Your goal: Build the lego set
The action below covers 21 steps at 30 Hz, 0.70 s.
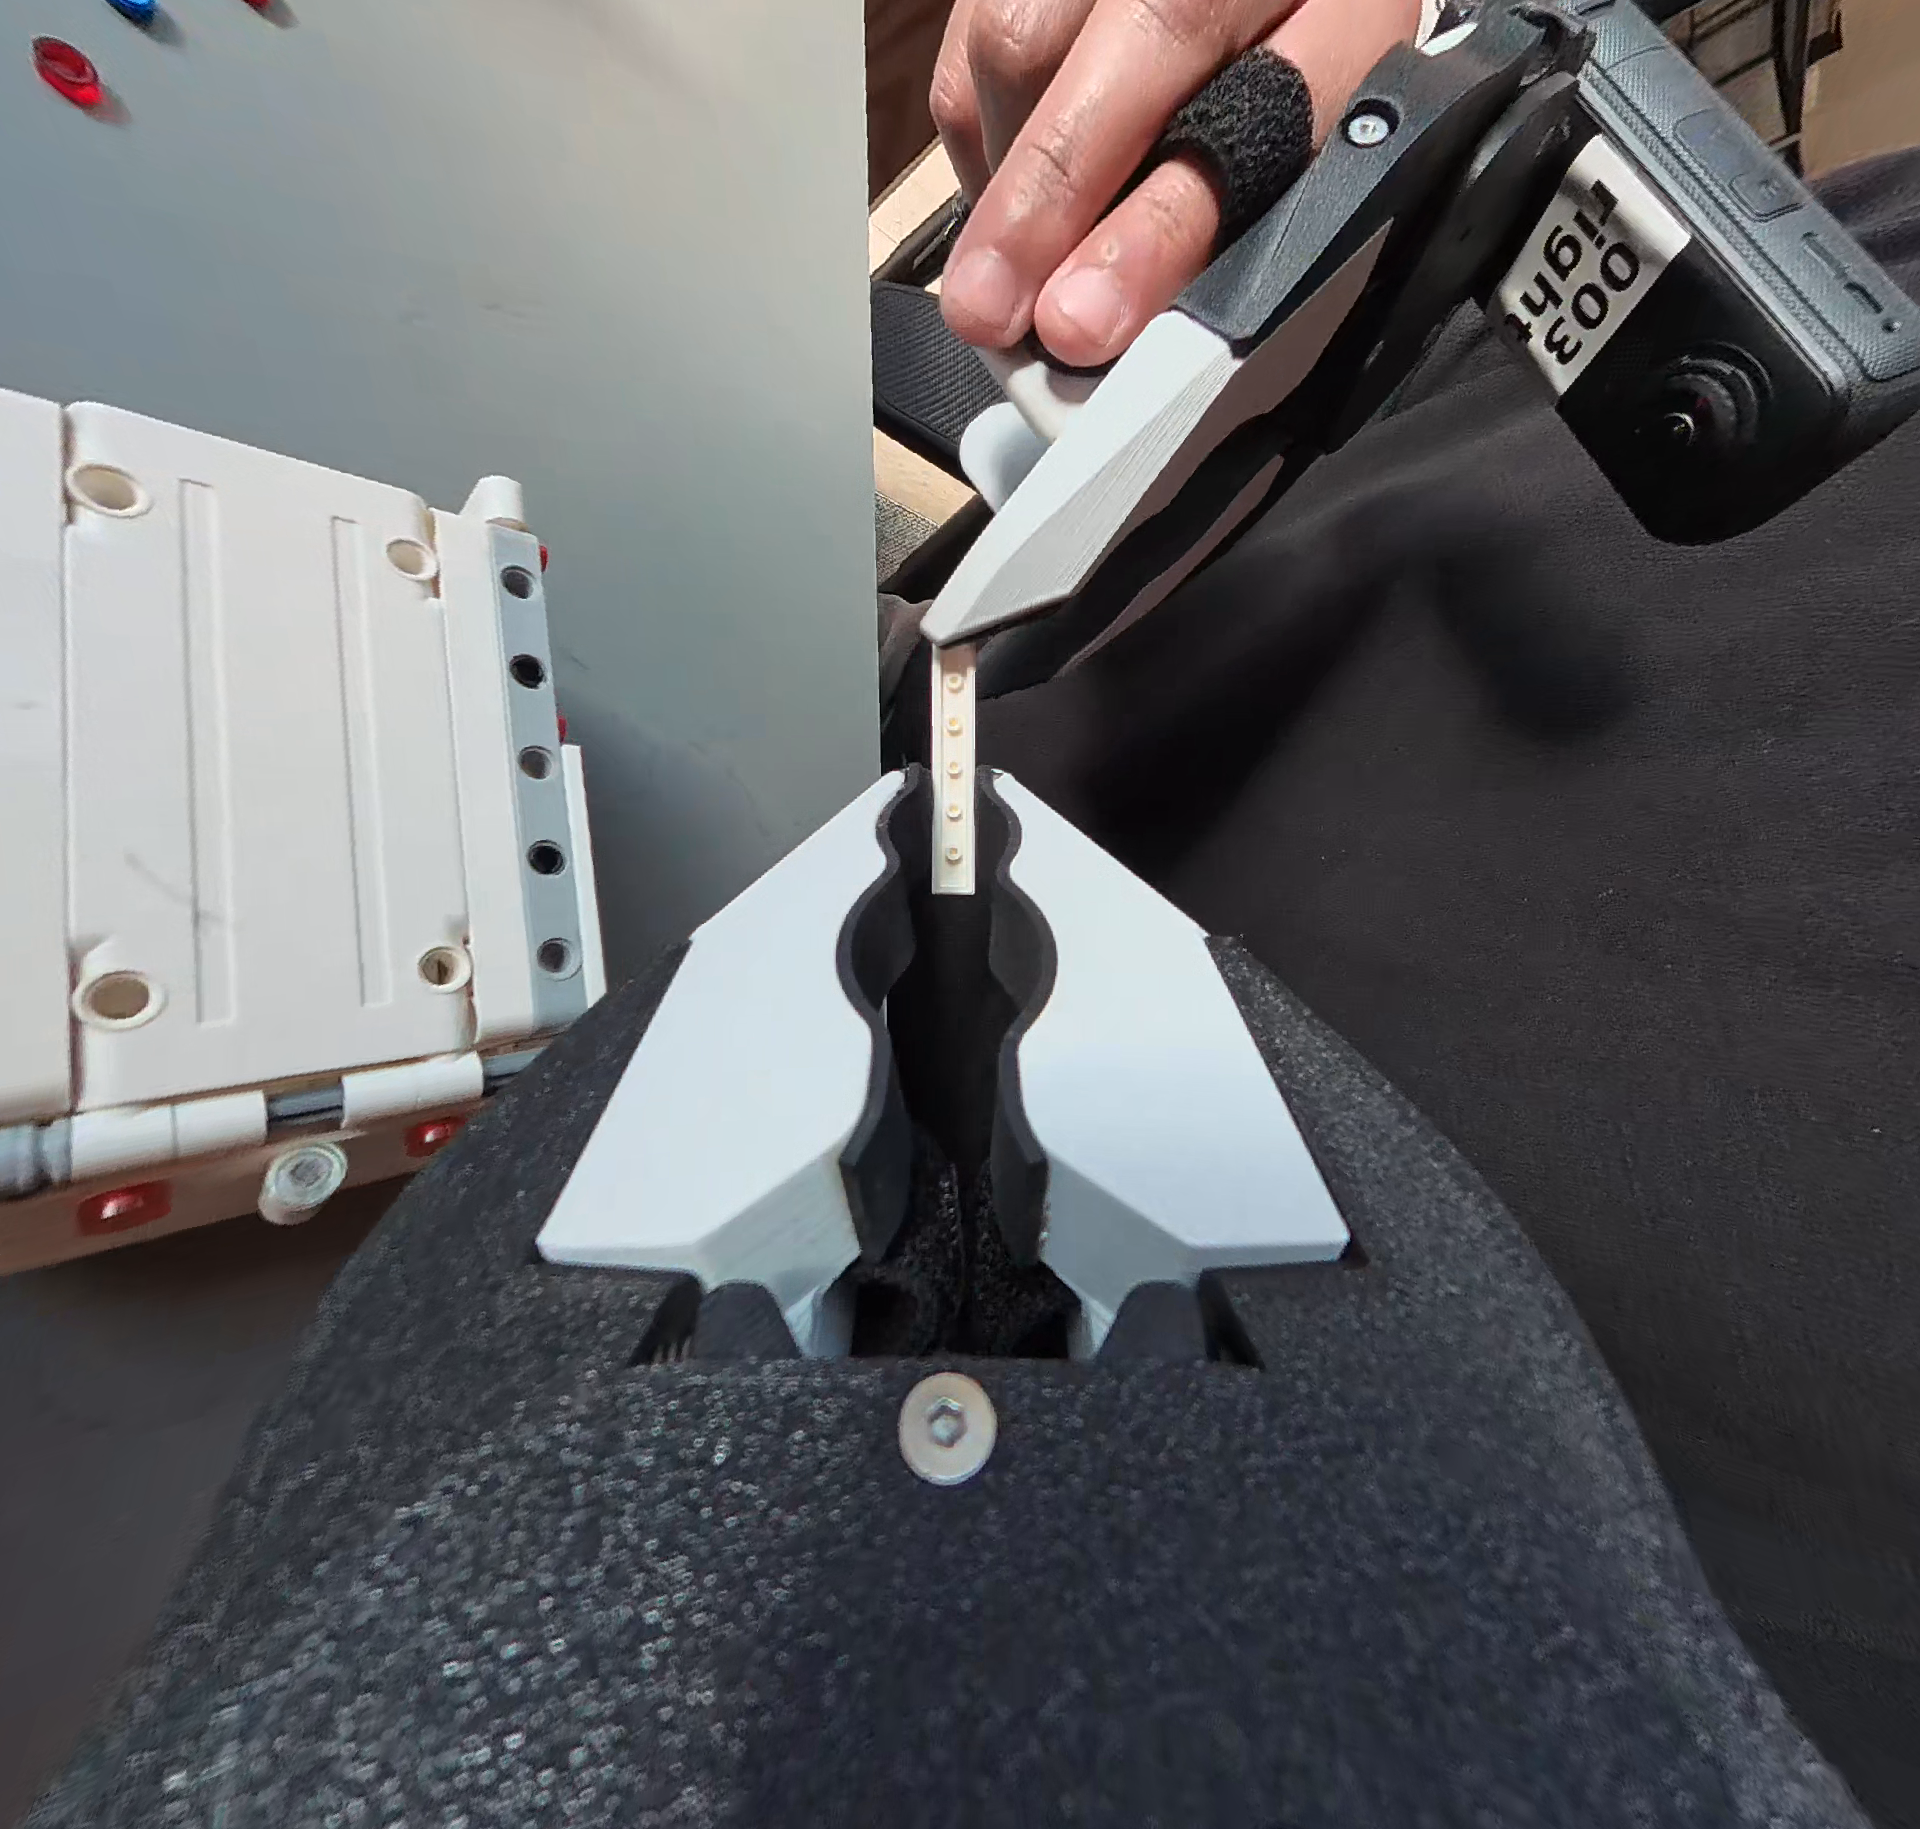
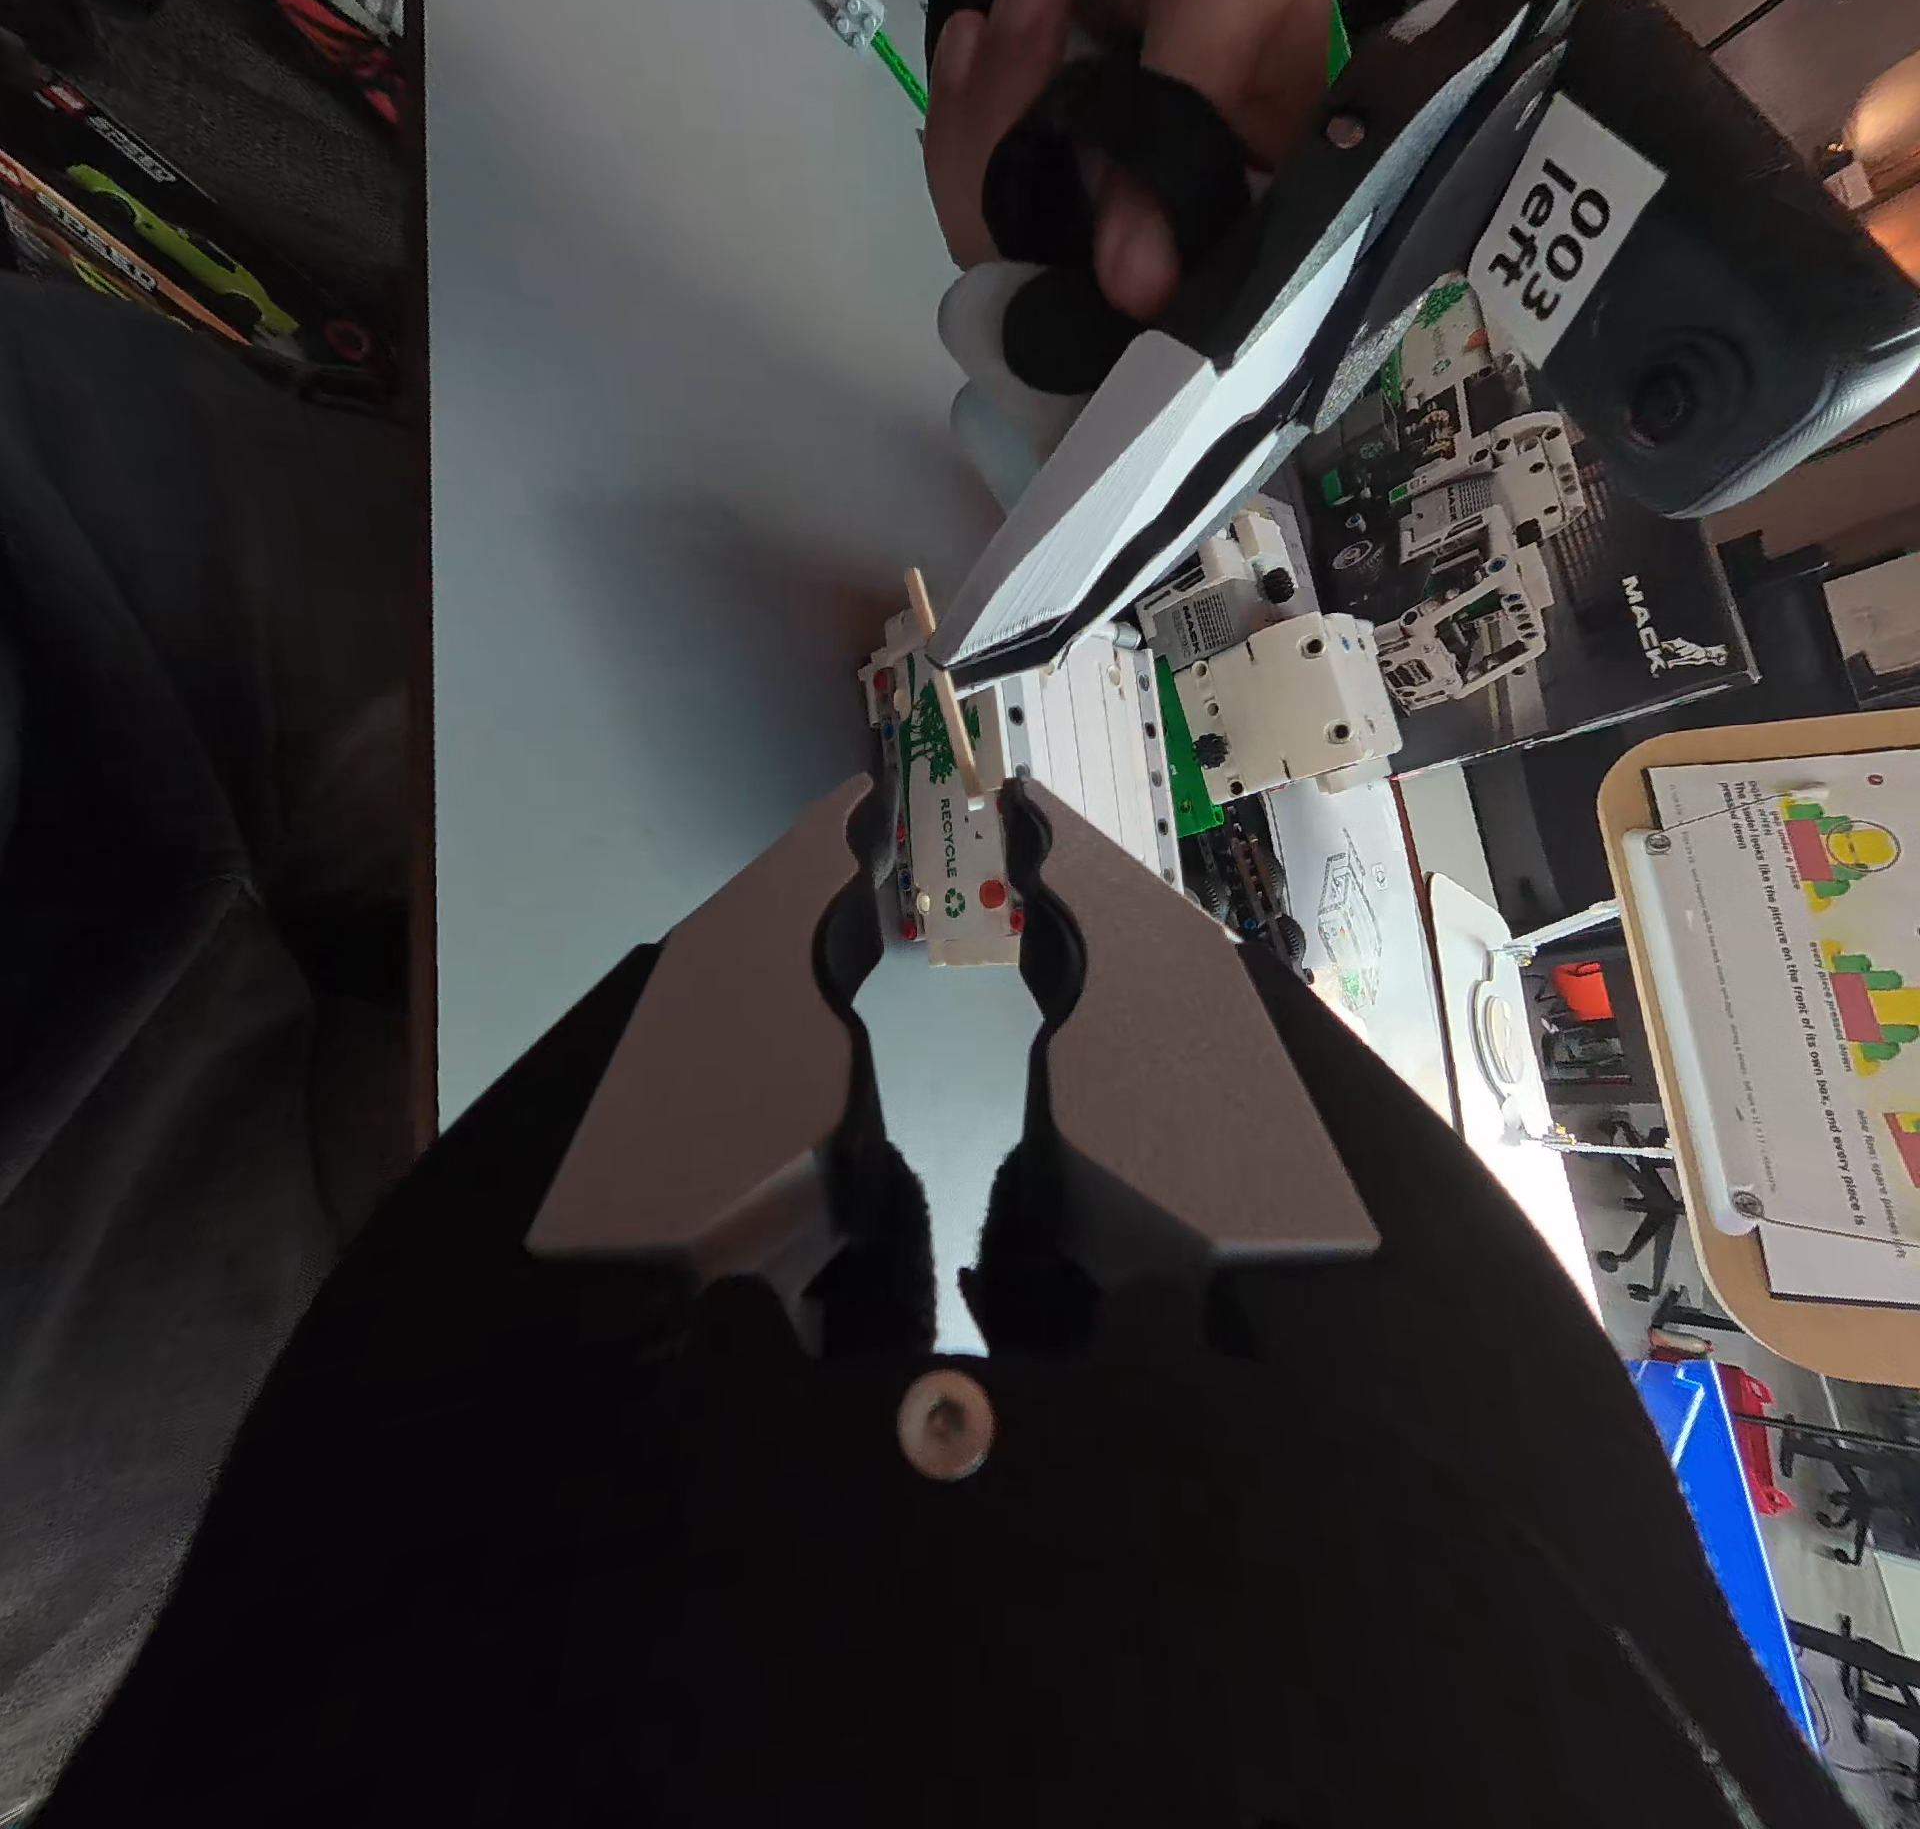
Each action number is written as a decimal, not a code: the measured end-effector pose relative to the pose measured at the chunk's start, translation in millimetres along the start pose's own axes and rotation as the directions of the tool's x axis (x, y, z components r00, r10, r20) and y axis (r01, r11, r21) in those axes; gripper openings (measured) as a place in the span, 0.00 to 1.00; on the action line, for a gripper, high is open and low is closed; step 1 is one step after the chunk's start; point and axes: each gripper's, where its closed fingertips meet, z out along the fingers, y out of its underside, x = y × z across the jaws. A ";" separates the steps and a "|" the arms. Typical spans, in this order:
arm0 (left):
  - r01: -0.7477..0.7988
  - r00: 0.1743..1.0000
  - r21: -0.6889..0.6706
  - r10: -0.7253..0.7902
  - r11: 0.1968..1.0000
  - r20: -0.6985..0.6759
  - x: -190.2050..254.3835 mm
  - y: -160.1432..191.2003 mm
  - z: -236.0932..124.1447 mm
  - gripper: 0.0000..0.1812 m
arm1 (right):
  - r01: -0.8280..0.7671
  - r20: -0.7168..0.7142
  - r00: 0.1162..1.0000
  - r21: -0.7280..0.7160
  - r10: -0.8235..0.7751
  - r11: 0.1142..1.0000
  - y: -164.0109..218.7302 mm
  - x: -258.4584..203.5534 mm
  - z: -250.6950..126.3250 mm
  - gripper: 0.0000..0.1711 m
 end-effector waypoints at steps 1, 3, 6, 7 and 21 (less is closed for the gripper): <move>-0.004 1.000 -0.006 0.004 1.000 -0.001 0.1 0.4 1.9 0.03 | 0.007 0.003 1.000 0.010 -0.007 1.000 -0.8 -2.3 0.1 0.08; -0.005 1.000 -0.009 0.005 1.000 -0.009 0.9 0.3 5.0 0.03 | 0.014 0.003 1.000 0.023 -0.014 1.000 -1.0 -4.8 0.8 0.01; -0.012 1.000 0.001 0.012 1.000 0.017 -4.0 -1.3 6.4 0.04 | -0.019 0.026 0.999 0.006 0.019 1.000 4.8 -5.0 3.4 0.01; -0.011 1.000 0.008 0.011 1.000 0.022 -5.2 -2.3 6.0 0.04 | -0.028 0.033 0.999 0.013 0.028 1.000 5.7 -4.5 3.7 0.01; -0.603 0.428 -0.359 0.669 0.712 0.608 -49.3 -29.1 -21.2 0.43 | -0.384 0.281 0.874 -0.102 0.397 0.918 61.2 0.6 18.7 0.01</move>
